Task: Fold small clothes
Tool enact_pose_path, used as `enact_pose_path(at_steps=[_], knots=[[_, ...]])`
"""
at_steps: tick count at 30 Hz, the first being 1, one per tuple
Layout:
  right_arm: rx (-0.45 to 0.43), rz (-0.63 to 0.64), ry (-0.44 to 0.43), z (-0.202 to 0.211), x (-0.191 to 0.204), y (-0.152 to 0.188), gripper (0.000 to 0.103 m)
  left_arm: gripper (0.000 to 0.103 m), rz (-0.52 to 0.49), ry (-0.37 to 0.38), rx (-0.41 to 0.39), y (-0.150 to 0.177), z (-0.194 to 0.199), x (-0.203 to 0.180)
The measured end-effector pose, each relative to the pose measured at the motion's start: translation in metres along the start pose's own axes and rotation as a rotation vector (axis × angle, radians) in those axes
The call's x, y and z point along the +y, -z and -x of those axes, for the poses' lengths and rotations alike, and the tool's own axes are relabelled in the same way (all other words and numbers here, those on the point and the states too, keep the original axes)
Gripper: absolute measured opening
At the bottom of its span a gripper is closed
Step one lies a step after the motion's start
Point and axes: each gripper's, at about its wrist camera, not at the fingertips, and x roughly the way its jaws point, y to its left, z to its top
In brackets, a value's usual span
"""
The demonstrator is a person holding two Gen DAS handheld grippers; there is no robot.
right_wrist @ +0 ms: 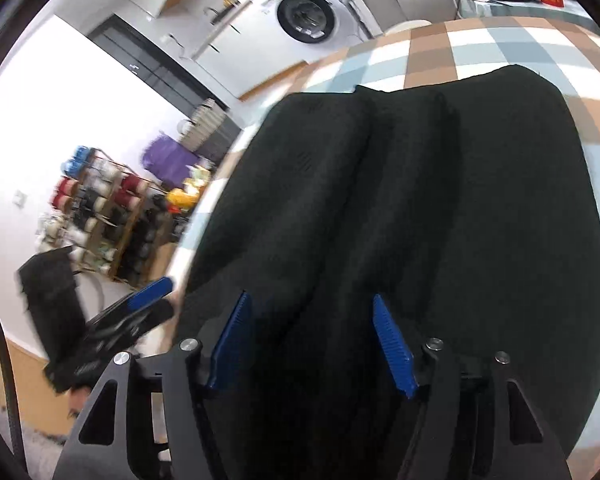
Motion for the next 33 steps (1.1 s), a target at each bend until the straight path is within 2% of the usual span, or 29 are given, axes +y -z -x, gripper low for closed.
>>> enact_pose_path(at_steps=[2,5,8,10,13,14,15,17,20,23,25,28,31,33], knots=[[0.0,0.011,0.018,-0.001,0.003,-0.006,0.065,0.07,-0.006,0.002,0.008,0.002,-0.003,-0.002],[0.002,0.072,0.133,0.008,0.009,-0.006,0.065,0.07,-0.015,0.015,0.01,0.003,-0.004,-0.001],[0.028,0.086,0.171,0.01,0.004,-0.004,0.063,0.07,-0.005,0.032,0.025,0.002,-0.012,0.002],[0.031,0.084,0.179,0.006,0.003,-0.005,0.049,0.07,-0.002,0.032,0.029,0.0,-0.016,0.004],[0.004,0.116,0.245,0.0,0.007,-0.006,0.021,0.07,0.001,0.036,0.018,-0.003,-0.014,0.004],[-0.002,0.123,0.253,-0.001,0.008,-0.006,0.009,0.07,0.001,0.037,0.012,-0.004,-0.012,0.004],[-0.002,0.123,0.251,-0.002,0.008,-0.007,0.006,0.07,0.002,0.037,0.008,-0.005,-0.01,0.004],[-0.026,0.145,0.245,0.01,0.01,-0.002,0.005,0.07,0.004,0.034,-0.002,-0.007,-0.007,0.003],[-0.117,0.201,0.231,0.042,0.035,-0.009,0.005,0.07,0.015,0.053,-0.023,-0.015,-0.001,-0.001],[-0.177,0.22,0.289,0.077,0.041,-0.01,0.005,0.07,-0.008,0.079,-0.037,-0.02,0.001,-0.013],[-0.179,0.176,0.351,0.085,0.024,-0.005,0.005,0.07,-0.036,0.081,-0.031,-0.021,-0.004,-0.023],[-0.133,0.054,0.399,0.069,-0.023,0.004,0.005,0.07,-0.07,0.069,0.013,-0.015,-0.02,-0.035],[-0.122,0.025,0.388,0.066,-0.043,0.01,0.005,0.07,-0.086,0.047,0.053,-0.009,-0.03,-0.041],[-0.172,0.057,0.361,0.079,-0.034,0.007,0.005,0.07,-0.091,0.044,0.05,-0.007,-0.029,-0.043]])
